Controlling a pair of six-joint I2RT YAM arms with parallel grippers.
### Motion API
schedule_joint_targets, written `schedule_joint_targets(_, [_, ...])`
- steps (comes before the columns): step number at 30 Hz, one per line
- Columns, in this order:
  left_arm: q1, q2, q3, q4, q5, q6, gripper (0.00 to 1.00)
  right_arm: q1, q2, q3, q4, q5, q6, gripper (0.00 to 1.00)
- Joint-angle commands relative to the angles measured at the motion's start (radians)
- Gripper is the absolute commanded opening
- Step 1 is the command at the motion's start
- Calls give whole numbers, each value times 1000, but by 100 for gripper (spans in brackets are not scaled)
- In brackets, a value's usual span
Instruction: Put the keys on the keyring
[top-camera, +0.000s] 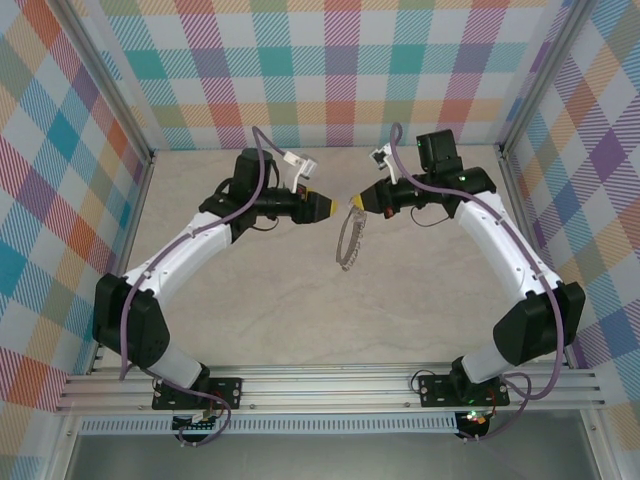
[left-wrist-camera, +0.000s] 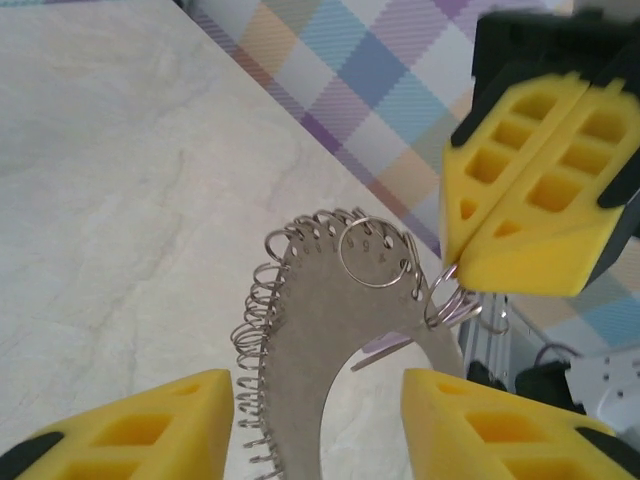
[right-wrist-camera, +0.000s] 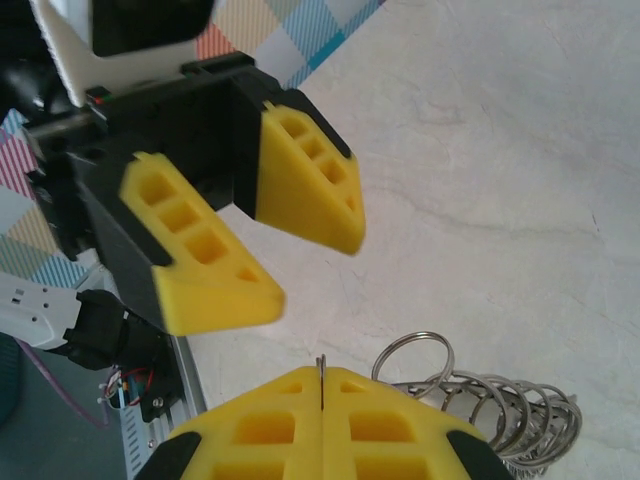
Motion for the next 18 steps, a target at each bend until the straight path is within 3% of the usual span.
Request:
schedule_joint_targets(1, [8, 23, 53, -9, 95, 65, 44, -4, 23, 33, -34, -73, -62, 0])
schedule_joint_targets(18, [12, 80, 66, 149, 227, 6, 39, -4, 46, 8, 83, -168, 6, 0])
